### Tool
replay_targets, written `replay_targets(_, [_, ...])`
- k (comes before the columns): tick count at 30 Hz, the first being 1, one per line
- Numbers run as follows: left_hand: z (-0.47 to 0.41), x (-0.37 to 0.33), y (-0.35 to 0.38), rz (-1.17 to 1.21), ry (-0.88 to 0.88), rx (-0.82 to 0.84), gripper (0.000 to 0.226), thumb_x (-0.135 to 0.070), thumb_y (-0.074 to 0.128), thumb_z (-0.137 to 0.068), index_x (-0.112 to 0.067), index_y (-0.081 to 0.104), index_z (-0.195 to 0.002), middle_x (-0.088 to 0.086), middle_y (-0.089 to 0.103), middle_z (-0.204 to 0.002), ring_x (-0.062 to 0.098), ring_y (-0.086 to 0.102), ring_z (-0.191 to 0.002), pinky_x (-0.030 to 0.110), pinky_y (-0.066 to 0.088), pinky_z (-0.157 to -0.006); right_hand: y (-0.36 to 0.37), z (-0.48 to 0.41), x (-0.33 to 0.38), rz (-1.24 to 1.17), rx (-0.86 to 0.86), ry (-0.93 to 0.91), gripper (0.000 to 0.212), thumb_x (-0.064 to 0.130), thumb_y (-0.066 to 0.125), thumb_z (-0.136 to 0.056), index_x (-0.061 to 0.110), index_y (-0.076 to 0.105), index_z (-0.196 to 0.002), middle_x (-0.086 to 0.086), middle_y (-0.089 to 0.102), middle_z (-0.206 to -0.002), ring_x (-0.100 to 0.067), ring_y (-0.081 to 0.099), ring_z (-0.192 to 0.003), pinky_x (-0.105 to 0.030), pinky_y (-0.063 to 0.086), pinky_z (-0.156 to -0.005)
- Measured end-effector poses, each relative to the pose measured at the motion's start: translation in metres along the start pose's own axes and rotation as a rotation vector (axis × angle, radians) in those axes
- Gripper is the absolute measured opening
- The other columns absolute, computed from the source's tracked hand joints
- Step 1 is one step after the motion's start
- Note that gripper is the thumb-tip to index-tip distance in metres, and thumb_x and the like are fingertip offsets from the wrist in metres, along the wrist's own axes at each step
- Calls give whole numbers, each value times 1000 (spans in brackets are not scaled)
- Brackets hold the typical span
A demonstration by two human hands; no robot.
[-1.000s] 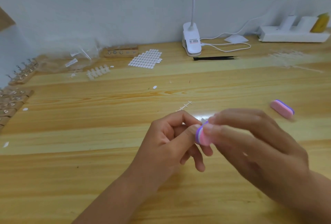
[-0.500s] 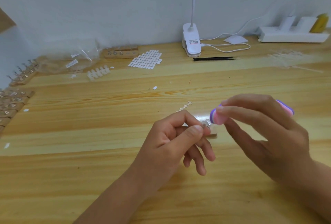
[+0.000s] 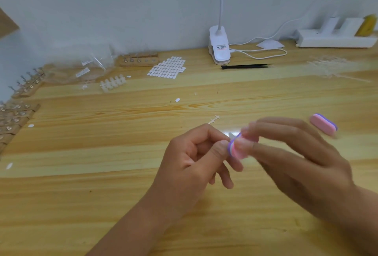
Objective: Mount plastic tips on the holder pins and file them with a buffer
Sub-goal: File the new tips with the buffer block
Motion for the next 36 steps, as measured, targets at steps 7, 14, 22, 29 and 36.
replay_targets(7, [1,0,0,-40,10,-10,14,-24,59,-92,-18,63,-80,3,69,-66,20,64,-49,24,42,-48,6,1,9,-45,-28,6,35,-10,68,-87,7,68,-118,-10,69,-109,-19,63,-108,-25,47,-97])
replay_targets(14, [0,1,-1,-16,-3,-14,15,-18,55,-94,-14,62,-80,6,70,-68,21,64,-49,24,42,-47,0,-3,-5,-61,-80,118,31,-6,66,-92,15,70,-115,-10,67,-107,-19,66,-101,-30,51,-89])
replay_targets(22, [-1,2,-3,-10,31,-67,14,-12,55,-92,-3,60,-82,7,69,-67,21,62,-50,14,44,-50,-1,-2,-12,-4,-48,126,26,-8,65,-91,6,69,-113,-11,67,-106,-22,66,-100,-32,52,-89])
replay_targets(29, [1,-1,0,-40,41,-23,13,-13,55,-94,-9,62,-84,4,69,-69,20,65,-54,19,43,-51,3,-1,-10,-9,-37,114,29,-8,64,-91,10,68,-114,-9,67,-107,-22,66,-102,-28,49,-95])
replay_targets(36, [2,1,3,7,-43,54,15,-21,55,-92,-15,61,-79,10,70,-66,24,64,-48,24,42,-49,5,-1,5,-88,-53,116,22,2,66,-95,17,65,-112,-6,66,-105,-13,63,-101,-17,41,-98])
Point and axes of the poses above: each hand's wrist, its own z-axis away from the middle knuckle, its own y-axis out of the palm, x = y × z, the point moved 5 cm from there along -z, towards the middle knuckle
